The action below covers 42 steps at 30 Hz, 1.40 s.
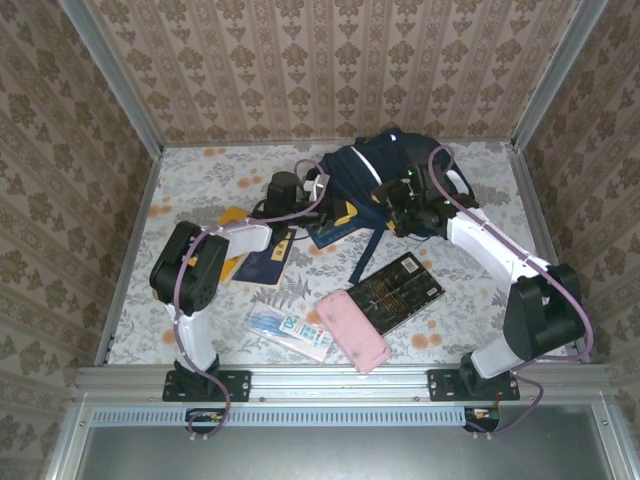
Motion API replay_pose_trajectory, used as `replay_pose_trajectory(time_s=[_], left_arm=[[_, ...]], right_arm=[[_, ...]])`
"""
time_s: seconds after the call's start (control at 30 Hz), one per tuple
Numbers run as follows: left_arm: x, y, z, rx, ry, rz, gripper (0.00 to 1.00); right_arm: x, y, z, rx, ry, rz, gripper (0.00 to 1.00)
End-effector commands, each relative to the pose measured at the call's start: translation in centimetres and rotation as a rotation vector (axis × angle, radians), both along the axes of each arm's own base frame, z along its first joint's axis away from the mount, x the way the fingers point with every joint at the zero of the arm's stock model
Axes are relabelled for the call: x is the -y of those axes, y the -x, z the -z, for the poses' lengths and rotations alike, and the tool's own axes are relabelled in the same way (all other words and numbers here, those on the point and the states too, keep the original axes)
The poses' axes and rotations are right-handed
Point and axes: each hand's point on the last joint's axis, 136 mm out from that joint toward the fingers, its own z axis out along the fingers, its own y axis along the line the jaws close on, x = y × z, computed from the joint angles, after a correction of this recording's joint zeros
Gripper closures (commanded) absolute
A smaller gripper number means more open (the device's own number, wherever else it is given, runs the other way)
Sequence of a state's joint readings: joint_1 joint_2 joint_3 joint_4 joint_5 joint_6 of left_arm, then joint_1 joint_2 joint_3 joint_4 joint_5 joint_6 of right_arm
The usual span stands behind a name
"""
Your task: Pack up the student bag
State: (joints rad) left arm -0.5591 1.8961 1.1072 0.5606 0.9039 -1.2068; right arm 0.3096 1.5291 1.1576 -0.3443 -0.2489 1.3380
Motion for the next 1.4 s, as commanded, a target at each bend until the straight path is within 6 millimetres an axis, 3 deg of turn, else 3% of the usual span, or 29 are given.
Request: replay_pose_trajectory(time_s=[0.0, 0.1, 0.2, 0.27, 0.37, 0.5, 0.9, 1.23, 1.27, 1.37], left_arm=[[1.0, 1.0, -6.6, 0.187, 0.077, 0.045, 1.00], [1.3, 1.7, -7.0, 0.198, 0.068, 0.057, 1.00], [1.4, 2.0, -7.1, 0.202, 0.065, 0.062, 1.00], [1.5, 2.1, -7.1, 0.203, 0.065, 0.065, 1.00], [1.5, 2.2, -7.1, 0.204, 0.062, 0.068, 1.00], [1.1, 2.1, -6.7, 0.191, 0.059, 0.059, 1.00], [-1.8, -0.6, -5.7, 0.101, 0.130, -0.053, 1.00], [-4.4, -2.0, -4.3, 0.061, 0.160, -0.133, 1.00], [-5.6, -3.0, -4.2, 0.062, 0.160, -0.165, 1.00], [-6.2, -3.7, -3.6, 0.064, 0.147, -0.171, 1.00]], right_arm=[[-1.5, -0.5, 0.7, -0.048, -0.142, 0.070, 0.25], [-1.5, -0.5, 1.8, -0.077, -0.138, 0.086, 0.26], [-1.5, -0.4, 2.9, -0.097, -0.128, 0.098, 0.34], [-0.7, -0.6, 3.6, -0.097, -0.086, 0.113, 0.47], [1.1, -1.0, 4.1, -0.086, -0.019, 0.140, 0.76], [3.0, -1.0, 4.2, -0.080, 0.084, 0.131, 1.00], [6.0, -0.1, 5.3, -0.076, 0.150, 0.103, 1.00], [6.7, -0.2, 4.4, -0.026, 0.150, 0.009, 1.00], [6.7, -0.1, 4.3, -0.020, 0.160, -0.012, 1.00], [6.8, 0.2, 4.1, -0.003, 0.190, -0.070, 1.00]])
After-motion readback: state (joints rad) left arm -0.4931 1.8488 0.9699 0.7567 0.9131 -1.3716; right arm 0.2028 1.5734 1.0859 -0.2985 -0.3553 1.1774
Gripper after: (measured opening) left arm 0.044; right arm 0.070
